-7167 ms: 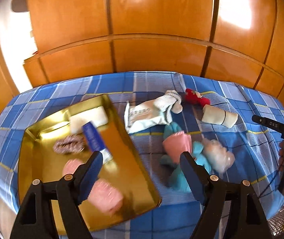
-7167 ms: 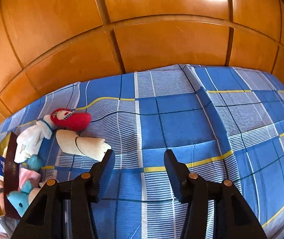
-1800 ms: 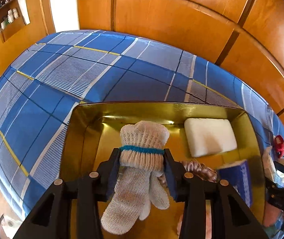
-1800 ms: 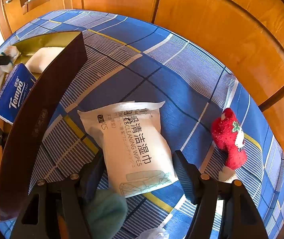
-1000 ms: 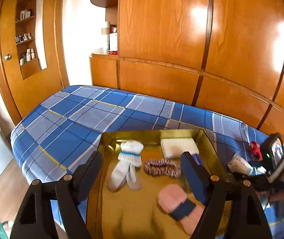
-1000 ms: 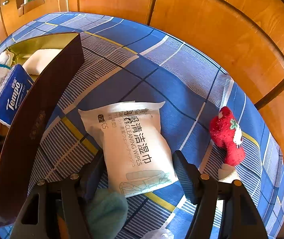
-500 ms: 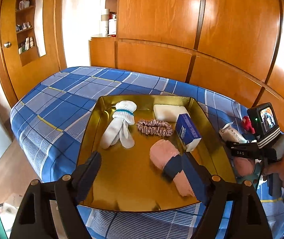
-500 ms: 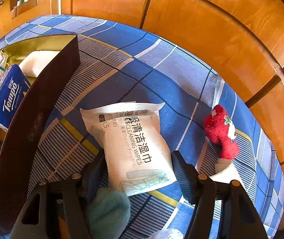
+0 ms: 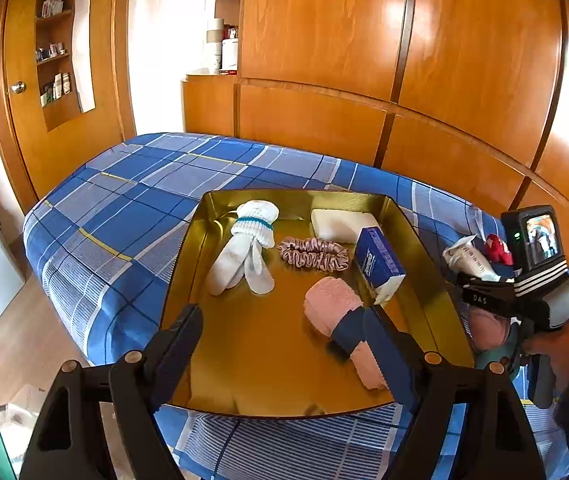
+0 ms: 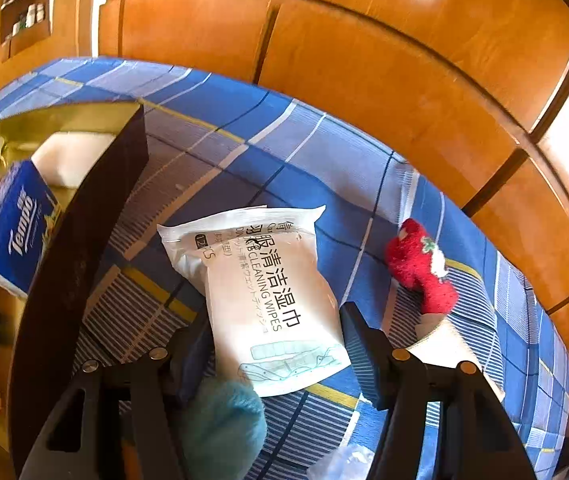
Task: Organize soft objects
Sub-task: 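Grasp the white wipes pack with the right tool and lift it, then carry the wipes pack into the gold tray with the right tool and release, then move both tools back to the pile, left tool toward the red strawberry sock, then grasp the red strawberry sock with the left tool while the right tool reaches the white bandage roll, then carry the red sock into the tray with the left tool while the right tool grasps the bandage roll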
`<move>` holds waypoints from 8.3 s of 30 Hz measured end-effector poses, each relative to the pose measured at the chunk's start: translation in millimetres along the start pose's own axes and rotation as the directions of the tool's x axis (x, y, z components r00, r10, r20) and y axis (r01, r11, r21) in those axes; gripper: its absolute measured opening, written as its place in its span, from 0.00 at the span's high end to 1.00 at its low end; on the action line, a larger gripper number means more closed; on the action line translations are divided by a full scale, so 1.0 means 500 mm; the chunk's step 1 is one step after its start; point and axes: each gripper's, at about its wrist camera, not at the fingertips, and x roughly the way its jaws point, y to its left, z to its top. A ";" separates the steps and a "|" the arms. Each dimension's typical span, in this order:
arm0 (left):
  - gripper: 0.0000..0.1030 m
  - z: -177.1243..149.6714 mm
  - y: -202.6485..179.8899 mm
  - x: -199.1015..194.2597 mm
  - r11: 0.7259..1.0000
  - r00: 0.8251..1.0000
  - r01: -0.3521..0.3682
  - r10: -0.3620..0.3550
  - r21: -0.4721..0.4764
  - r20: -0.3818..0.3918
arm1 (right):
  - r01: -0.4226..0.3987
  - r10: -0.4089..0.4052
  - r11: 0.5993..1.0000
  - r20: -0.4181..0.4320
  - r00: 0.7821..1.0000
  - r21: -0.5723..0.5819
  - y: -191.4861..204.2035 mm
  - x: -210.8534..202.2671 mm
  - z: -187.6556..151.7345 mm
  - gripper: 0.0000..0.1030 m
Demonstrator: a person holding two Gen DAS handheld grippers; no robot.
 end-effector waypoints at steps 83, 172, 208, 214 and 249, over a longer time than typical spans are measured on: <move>0.20 -0.019 0.073 -0.016 0.996 0.997 -0.079 0.079 -0.042 -0.004 | -0.334 0.347 0.925 0.046 0.937 -0.180 0.335 -0.102 0.122 0.31; 0.20 0.089 -0.543 0.175 0.879 0.933 0.316 -0.220 0.356 -0.285 | -0.075 0.022 0.748 0.089 0.996 0.660 -0.495 -0.096 -0.216 0.31; 0.76 0.165 -0.708 0.409 0.907 0.844 0.404 -0.319 0.121 -0.430 | -0.143 0.094 0.719 0.109 0.990 0.680 -0.485 -0.095 -0.206 0.31; 0.76 0.174 -0.642 0.317 0.883 0.859 0.436 -0.351 0.173 -0.372 | -0.164 0.125 0.750 0.106 0.986 0.641 -0.462 -0.092 -0.197 0.31; 0.76 0.046 -0.202 0.053 0.910 0.894 0.406 -0.376 0.087 -0.242 | -0.093 0.093 0.996 -0.196 0.976 0.008 -0.298 0.027 -0.065 0.76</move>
